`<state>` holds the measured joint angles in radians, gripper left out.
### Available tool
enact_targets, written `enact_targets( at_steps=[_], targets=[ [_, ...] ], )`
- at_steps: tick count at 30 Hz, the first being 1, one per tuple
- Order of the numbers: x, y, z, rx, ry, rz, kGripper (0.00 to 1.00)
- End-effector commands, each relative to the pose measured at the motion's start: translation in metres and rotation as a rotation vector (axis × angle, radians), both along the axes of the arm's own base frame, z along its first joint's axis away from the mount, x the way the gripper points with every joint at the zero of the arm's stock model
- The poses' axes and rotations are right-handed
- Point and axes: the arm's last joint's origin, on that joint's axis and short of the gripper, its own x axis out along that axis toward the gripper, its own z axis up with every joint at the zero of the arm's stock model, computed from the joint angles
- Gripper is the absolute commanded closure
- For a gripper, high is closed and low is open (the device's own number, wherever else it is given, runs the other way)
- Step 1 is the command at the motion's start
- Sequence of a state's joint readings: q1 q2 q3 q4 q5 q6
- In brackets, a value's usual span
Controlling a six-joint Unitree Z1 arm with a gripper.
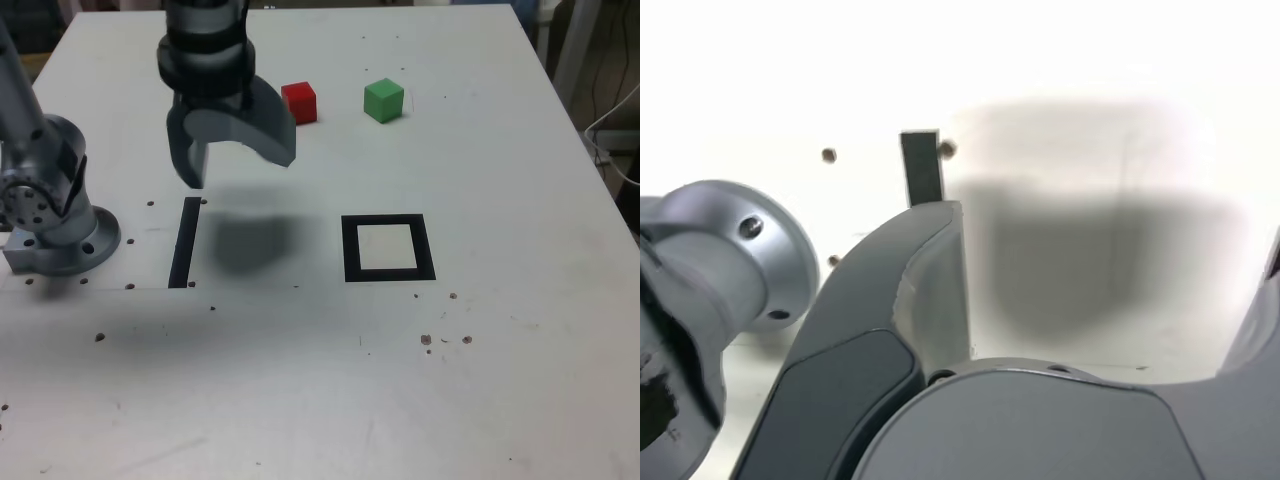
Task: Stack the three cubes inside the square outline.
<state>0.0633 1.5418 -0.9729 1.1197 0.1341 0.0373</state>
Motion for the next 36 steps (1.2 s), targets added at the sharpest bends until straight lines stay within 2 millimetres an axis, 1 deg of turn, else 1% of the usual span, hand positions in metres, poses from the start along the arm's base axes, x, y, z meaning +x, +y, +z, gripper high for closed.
enact_targets(
  at_steps=[1, 6, 11, 16, 20, 26, 30, 36],
  targets=[
    [0.011, 0.015, 0.007, -0.003, -0.004, 0.008, 0.01],
    [0.026, 0.049, 0.014, -0.007, 0.011, 0.031, 0.01],
    [0.038, 0.085, 0.02, 0.011, 0.035, 0.061, 0.01],
    [0.047, 0.116, 0.022, 0.031, 0.049, 0.087, 0.02],
    [0.055, 0.138, 0.018, 0.034, 0.063, 0.109, 0.02],
    [0.068, 0.173, 0.003, 0.012, 0.098, 0.151, 0.03],
    [0.073, 0.194, 0.001, 0.003, 0.101, 0.189, 0.03],
    [0.079, 0.211, -0.001, -0.034, 0.088, 0.227, 0.03]
  ],
)
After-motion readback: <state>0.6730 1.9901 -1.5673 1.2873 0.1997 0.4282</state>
